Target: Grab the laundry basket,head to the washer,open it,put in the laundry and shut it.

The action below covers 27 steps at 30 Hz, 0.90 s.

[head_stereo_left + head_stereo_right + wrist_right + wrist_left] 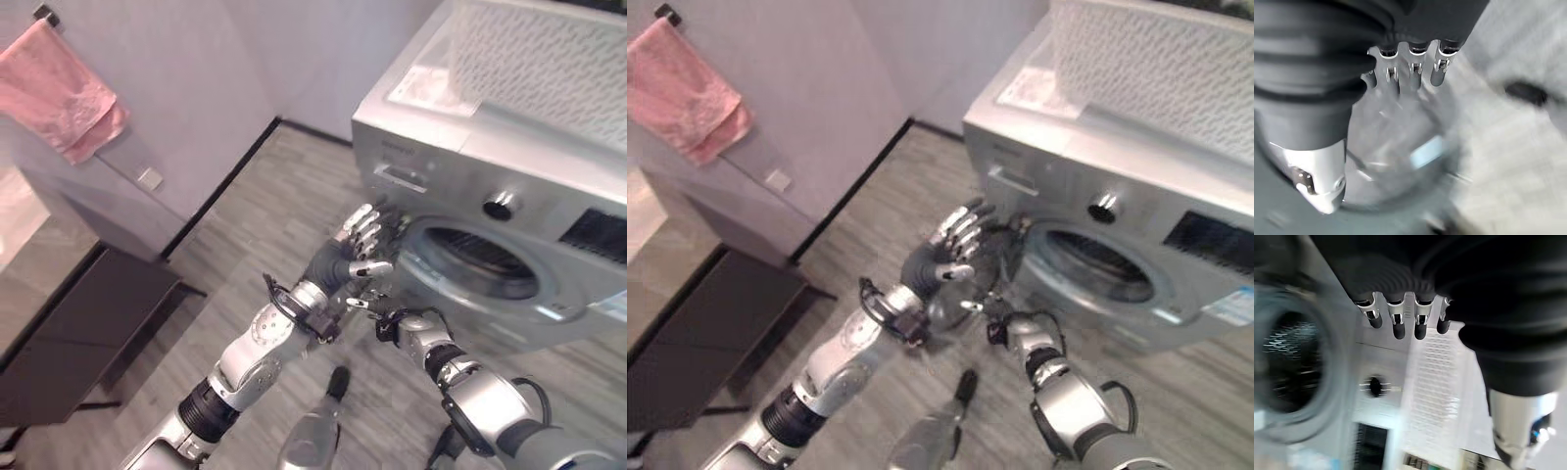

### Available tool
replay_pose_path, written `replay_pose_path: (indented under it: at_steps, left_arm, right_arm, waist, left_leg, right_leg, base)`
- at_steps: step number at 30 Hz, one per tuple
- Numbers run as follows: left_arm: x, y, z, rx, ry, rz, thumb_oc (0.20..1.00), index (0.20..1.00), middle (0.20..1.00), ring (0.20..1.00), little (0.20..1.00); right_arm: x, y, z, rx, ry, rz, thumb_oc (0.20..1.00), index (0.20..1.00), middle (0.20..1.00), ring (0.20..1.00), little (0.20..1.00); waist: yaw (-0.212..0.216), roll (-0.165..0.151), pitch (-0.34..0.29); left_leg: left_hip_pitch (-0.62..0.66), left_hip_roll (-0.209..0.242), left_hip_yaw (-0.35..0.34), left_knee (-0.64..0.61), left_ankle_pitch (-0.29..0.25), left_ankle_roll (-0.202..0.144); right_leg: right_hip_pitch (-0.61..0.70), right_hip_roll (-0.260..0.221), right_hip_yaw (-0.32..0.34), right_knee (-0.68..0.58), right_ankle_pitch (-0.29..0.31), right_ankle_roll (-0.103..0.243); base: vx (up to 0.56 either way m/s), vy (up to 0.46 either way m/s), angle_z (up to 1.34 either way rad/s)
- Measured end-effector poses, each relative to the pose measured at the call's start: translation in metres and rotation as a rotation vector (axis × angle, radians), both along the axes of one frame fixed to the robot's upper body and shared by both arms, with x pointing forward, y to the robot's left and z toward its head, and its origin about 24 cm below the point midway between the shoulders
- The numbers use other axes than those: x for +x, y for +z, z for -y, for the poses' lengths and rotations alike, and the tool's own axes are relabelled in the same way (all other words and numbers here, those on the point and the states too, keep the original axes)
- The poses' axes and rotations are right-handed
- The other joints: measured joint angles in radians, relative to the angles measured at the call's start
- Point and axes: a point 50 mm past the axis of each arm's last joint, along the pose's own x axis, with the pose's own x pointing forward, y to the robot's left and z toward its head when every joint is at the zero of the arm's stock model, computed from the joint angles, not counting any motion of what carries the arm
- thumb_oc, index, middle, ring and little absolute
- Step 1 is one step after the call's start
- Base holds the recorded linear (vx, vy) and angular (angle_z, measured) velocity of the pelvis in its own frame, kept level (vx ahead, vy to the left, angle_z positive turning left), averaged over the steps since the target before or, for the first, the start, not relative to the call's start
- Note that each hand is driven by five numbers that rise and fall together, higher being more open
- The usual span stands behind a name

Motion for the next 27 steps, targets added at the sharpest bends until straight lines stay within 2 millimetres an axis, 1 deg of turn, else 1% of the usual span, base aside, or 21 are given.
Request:
replay_pose_path:
  at_steps: [1, 2, 3, 5, 9, 10, 12, 13, 14, 15, 16, 17, 18, 19, 20, 21, 22, 23, 24, 26, 27]
  left_arm:
    - [0.001, 0.003, 0.006, 0.016, -0.02, 0.018, 1.0, 1.0, 1.0, 1.0, 1.0]
    - [0.002, 0.006, 0.008, 0.022, -0.027, 0.031, 1.0, 1.0, 1.0, 1.0, 1.0]
    - [0.003, 0.01, 0.01, 0.026, -0.035, 0.048, 1.0, 1.0, 1.0, 1.0, 1.0]
    - [0.006, 0.012, 0.01, 0.029, -0.027, 0.058, 1.0, 1.0, 1.0, 1.0, 1.0]
    - [0.01, 0.009, 0.002, 0.064, 0.012, 0.06, 1.0, 1.0, 1.0, 1.0, 1.0]
    - [0.013, 0.011, -0.001, 0.101, 0.019, 0.09, 1.0, 1.0, 1.0, 1.0, 1.0]
    - [0.022, 0.009, -0.01, 0.198, 0.012, 0.137, 1.0, 1.0, 1.0, 1.0, 1.0]
    - [0.024, 0.006, -0.012, 0.233, 0.006, 0.143, 1.0, 1.0, 1.0, 1.0, 1.0]
    - [0.025, 0.004, -0.015, 0.248, -0.015, 0.14, 1.0, 1.0, 1.0, 1.0, 1.0]
    - [0.025, 0.001, -0.021, 0.27, -0.032, 0.135, 1.0, 1.0, 1.0, 1.0, 1.0]
    - [0.023, -0.015, -0.034, 0.253, -0.08, 0.043, 1.0, 1.0, 1.0, 1.0, 1.0]
    - [0.025, -0.029, -0.039, 0.224, -0.094, -0.037, 1.0, 1.0, 1.0, 1.0, 1.0]
    - [0.031, -0.045, -0.04, 0.208, -0.102, -0.132, 1.0, 1.0, 1.0, 1.0, 1.0]
    - [0.033, -0.064, -0.041, 0.217, -0.113, -0.225, 1.0, 1.0, 1.0, 1.0, 1.0]
    - [0.03, -0.093, -0.037, 0.314, -0.165, -0.301, 1.0, 1.0, 1.0, 1.0, 1.0]
    - [0.028, -0.106, -0.034, 0.415, -0.202, -0.313, 1.0, 1.0, 1.0, 1.0, 1.0]
    - [0.025, -0.128, -0.028, 0.591, -0.265, -0.324, 1.0, 1.0, 1.0, 1.0, 1.0]
    - [0.022, -0.143, -0.017, 0.699, -0.297, -0.311, 1.0, 1.0, 1.0, 1.0, 1.0]
    - [0.021, -0.153, -0.008, 0.753, -0.302, -0.313, 1.0, 1.0, 1.0, 1.0, 1.0]
    - [0.026, -0.177, 0.004, 0.847, -0.234, -0.384, 1.0, 1.0, 1.0, 1.0, 1.0]
    - [0.021, -0.194, 0.01, 1.003, -0.204, -0.39, 1.0, 1.0, 1.0, 1.0, 1.0]
  right_arm:
    - [-0.001, 0.001, -0.012, 0.052, -0.008, -0.008, 1.0, 1.0, 1.0, 1.0, 1.0]
    - [0.0, 0.002, -0.018, 0.073, -0.01, -0.007, 1.0, 1.0, 1.0, 1.0, 1.0]
    - [0.001, 0.005, -0.022, 0.086, -0.009, -0.001, 1.0, 1.0, 1.0, 1.0, 1.0]
    - [0.006, 0.011, -0.022, 0.117, -0.046, 0.023, 1.0, 1.0, 1.0, 1.0, 1.0]
    - [0.01, 0.015, -0.019, 0.12, -0.072, 0.048, 1.0, 1.0, 1.0, 1.0, 1.0]
    - [0.002, 0.009, -0.026, 0.059, 0.015, 0.064, 1.0, 1.0, 1.0, 1.0, 1.0]
    - [-0.016, -0.003, -0.04, -0.009, 0.162, 0.092, 1.0, 1.0, 1.0, 1.0, 1.0]
    - [-0.026, -0.015, -0.038, -0.025, 0.168, 0.044, 1.0, 1.0, 1.0, 1.0, 1.0]
    - [-0.037, -0.028, -0.029, -0.066, 0.176, 0.009, 1.0, 1.0, 1.0, 1.0, 1.0]
    - [-0.047, -0.036, -0.03, -0.089, 0.213, -0.006, 1.0, 1.0, 1.0, 1.0, 1.0]
    - [-0.066, -0.053, -0.017, -0.156, 0.289, -0.051, 1.0, 1.0, 1.0, 1.0, 1.0]
    - [-0.076, -0.061, -0.014, -0.179, 0.327, -0.079, 1.0, 1.0, 1.0, 1.0, 1.0]
    - [-0.087, -0.071, 0.001, -0.229, 0.345, -0.131, 1.0, 1.0, 1.0, 1.0, 1.0]
    - [-0.096, -0.078, 0.009, -0.245, 0.358, -0.162, 1.0, 1.0, 1.0, 1.0, 1.0]
    - [-0.103, -0.085, 0.041, -0.271, 0.279, -0.206, 1.0, 1.0, 1.0, 1.0, 1.0]
    - [-0.106, -0.087, 0.059, -0.285, 0.216, -0.234, 1.0, 1.0, 1.0, 1.0, 1.0]
    - [-0.107, -0.086, 0.083, -0.328, 0.153, -0.26, 1.0, 1.0, 1.0, 1.0, 1.0]
    - [-0.104, -0.082, 0.101, -0.361, 0.119, -0.257, 1.0, 1.0, 1.0, 1.0, 1.0]
    - [-0.1, -0.078, 0.106, -0.375, 0.105, -0.246, 1.0, 1.0, 1.0, 1.0, 1.0]
    - [-0.089, -0.072, 0.103, -0.367, 0.092, -0.207, 1.0, 1.0, 1.0, 1.0, 1.0]
    - [-0.077, -0.065, 0.084, -0.318, 0.099, -0.147, 1.0, 1.0, 1.0, 1.0, 1.0]
  waist:
    - [0.002, -0.01, 0.014]
    - [0.002, -0.017, 0.03]
    - [0.002, -0.033, 0.048]
    - [0.002, -0.057, 0.066]
    - [0.005, -0.071, 0.077]
    - [-0.025, -0.091, 0.091]
    - [-0.058, -0.14, 0.122]
    - [-0.065, -0.162, 0.121]
    - [-0.091, -0.178, 0.123]
    - [-0.11, -0.187, 0.125]
    - [-0.16, -0.23, 0.126]
    - [-0.178, -0.244, 0.126]
    - [-0.192, -0.266, 0.119]
    - [-0.212, -0.285, 0.106]
    - [-0.253, -0.316, 0.079]
    - [-0.266, -0.323, 0.075]
    - [-0.289, -0.327, 0.071]
    - [-0.316, -0.33, 0.064]
    - [-0.339, -0.334, 0.061]
    - [-0.355, -0.333, 0.046]
    - [-0.407, -0.336, 0.038]
  left_leg:
    - [-0.023, -0.004, 0.002, 0.001, 0.006, 0.006]
    - [-0.022, -0.007, 0.002, -0.003, 0.012, 0.007]
    - [-0.023, -0.013, 0.0, -0.012, 0.02, 0.007]
    - [-0.026, -0.025, -0.007, -0.025, 0.029, 0.003]
    - [-0.022, -0.052, -0.019, -0.033, 0.034, 0.007]
    - [-0.008, -0.058, -0.027, -0.033, 0.034, 0.007]
    - [0.034, -0.063, 0.006, -0.032, 0.027, 0.016]
    - [0.046, -0.067, 0.027, -0.032, 0.026, 0.017]
    - [0.058, -0.067, 0.038, -0.032, 0.014, 0.025]
    - [0.074, -0.066, 0.056, -0.033, 0.0, 0.035]
    - [0.111, -0.065, 0.093, -0.032, -0.016, 0.036]
    - [0.135, -0.064, 0.108, -0.033, -0.022, 0.037]
    - [0.159, -0.064, 0.116, -0.036, -0.024, 0.035]
    - [0.174, -0.055, 0.119, -0.044, -0.031, 0.03]
    - [0.181, -0.046, 0.119, -0.063, -0.029, 0.027]
    - [0.182, -0.041, 0.115, -0.066, -0.027, 0.025]
    - [0.186, -0.036, 0.111, -0.066, -0.023, 0.023]
    - [0.185, -0.034, 0.113, -0.067, -0.023, 0.023]
    - [0.184, -0.032, 0.119, -0.067, -0.023, 0.023]
    - [0.174, -0.03, 0.138, -0.067, -0.023, 0.023]
    - [0.153, -0.027, 0.148, -0.067, -0.022, 0.023]
  right_leg:
    - [-0.029, -0.007, 0.001, 0.017, 0.002, 0.002]
    - [-0.03, -0.007, 0.001, 0.018, 0.003, 0.002]
    - [-0.031, -0.009, -0.001, 0.017, 0.003, 0.002]
    - [-0.03, -0.023, -0.012, 0.011, 0.0, 0.008]
    - [-0.014, -0.046, -0.033, 0.008, -0.002, 0.024]
    - [0.014, -0.054, -0.055, 0.002, -0.004, 0.027]
    - [0.045, -0.062, -0.039, 0.008, -0.011, 0.03]
    - [0.044, -0.069, -0.023, 0.011, -0.015, 0.033]
    - [0.049, -0.073, -0.015, 0.012, -0.018, 0.034]
    - [0.056, -0.073, 0.0, 0.014, -0.02, 0.037]
    - [0.066, -0.076, 0.035, 0.015, -0.02, 0.037]
    - [0.082, -0.076, 0.052, 0.013, -0.02, 0.037]
    - [0.098, -0.075, 0.06, 0.007, -0.021, 0.037]
    - [0.113, -0.068, 0.064, -0.005, -0.025, 0.04]
    - [0.118, -0.054, 0.067, -0.019, -0.023, 0.037]
    - [0.121, -0.046, 0.064, -0.019, -0.022, 0.036]
    - [0.126, -0.042, 0.06, -0.019, -0.021, 0.033]
    - [0.122, -0.04, 0.064, -0.019, -0.021, 0.032]
    - [0.116, -0.04, 0.067, -0.02, -0.021, 0.032]
    - [0.092, -0.04, 0.086, -0.019, -0.017, 0.029]
    - [0.061, -0.035, 0.11, -0.019, -0.008, 0.024]
  base:
    - [-0.05, -0.005, 0.0]
    - [-0.05, -0.002, 0.07]
    - [-0.02, -0.002, 0.13]
    - [0.01, 0.007, 0.21]
    - [0.05, 0.047, 0.25]
    - [0.08, 0.121, 0.28]
    - [0.08, 0.112, -0.06]
    - [0.12, 0.113, -0.32]
    - [0.13, 0.088, -0.32]
    - [0.14, 0.057, -0.57]
    - [0.12, 0.032, -0.61]
    - [0.12, 0.0, -0.66]
    - [0.1, -0.012, -0.35]
    - [0.09, 0.001, -0.25]
    - [0.04, 0.01, -0.07]
    - [0.0, 0.0, 0.0]
    - [-0.04, 0.044, 0.02]
    - [-0.03, 0.04, -0.06]
    - [-0.05, 0.036, -0.16]
    - [-0.08, 0.012, -0.28]
    - [-0.1, -0.003, -0.44]
